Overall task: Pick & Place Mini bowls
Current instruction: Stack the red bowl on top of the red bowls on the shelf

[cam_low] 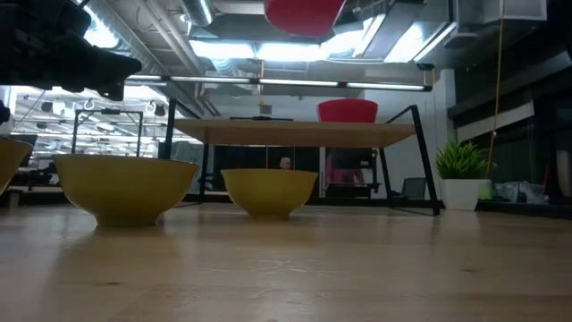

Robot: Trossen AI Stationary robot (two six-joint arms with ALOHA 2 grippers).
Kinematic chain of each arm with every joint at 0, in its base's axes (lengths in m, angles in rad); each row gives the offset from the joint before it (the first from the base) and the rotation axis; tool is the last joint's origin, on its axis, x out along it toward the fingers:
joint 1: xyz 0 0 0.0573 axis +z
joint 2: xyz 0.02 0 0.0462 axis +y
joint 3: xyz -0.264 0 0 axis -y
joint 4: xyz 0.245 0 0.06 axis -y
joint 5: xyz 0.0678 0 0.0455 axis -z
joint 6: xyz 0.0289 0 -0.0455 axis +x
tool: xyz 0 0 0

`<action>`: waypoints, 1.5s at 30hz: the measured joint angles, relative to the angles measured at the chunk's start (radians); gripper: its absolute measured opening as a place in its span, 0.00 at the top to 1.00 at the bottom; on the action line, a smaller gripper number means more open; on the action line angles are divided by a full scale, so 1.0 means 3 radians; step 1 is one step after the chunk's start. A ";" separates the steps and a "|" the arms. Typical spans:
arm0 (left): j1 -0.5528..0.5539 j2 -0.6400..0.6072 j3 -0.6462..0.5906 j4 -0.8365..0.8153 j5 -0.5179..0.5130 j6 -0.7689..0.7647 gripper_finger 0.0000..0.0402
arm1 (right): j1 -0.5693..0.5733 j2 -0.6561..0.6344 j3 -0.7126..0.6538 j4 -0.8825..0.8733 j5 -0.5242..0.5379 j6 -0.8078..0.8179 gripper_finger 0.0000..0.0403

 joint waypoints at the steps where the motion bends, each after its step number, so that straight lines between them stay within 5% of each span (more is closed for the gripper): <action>1: 0.0000 0.0000 0.0001 0.0001 0.0001 0.0000 0.98 | -0.0035 -0.0031 0.0000 -0.0029 0.0000 -0.0011 0.99; 16: -0.0001 0.0000 0.0001 0.0000 0.0001 0.0000 0.97 | -0.0763 -0.0265 0.0000 -0.0268 -0.0240 -0.0719 0.99; 33: -0.0001 0.0000 0.0001 0.0000 0.0001 0.0000 0.98 | -0.1525 -0.0264 -0.0309 -0.0377 -0.0469 -0.0650 0.99; 45: 0.0000 0.0000 0.0001 0.0001 0.0001 0.0000 0.97 | -0.1646 -0.0334 -0.0620 -0.0278 -0.0454 -0.0350 0.99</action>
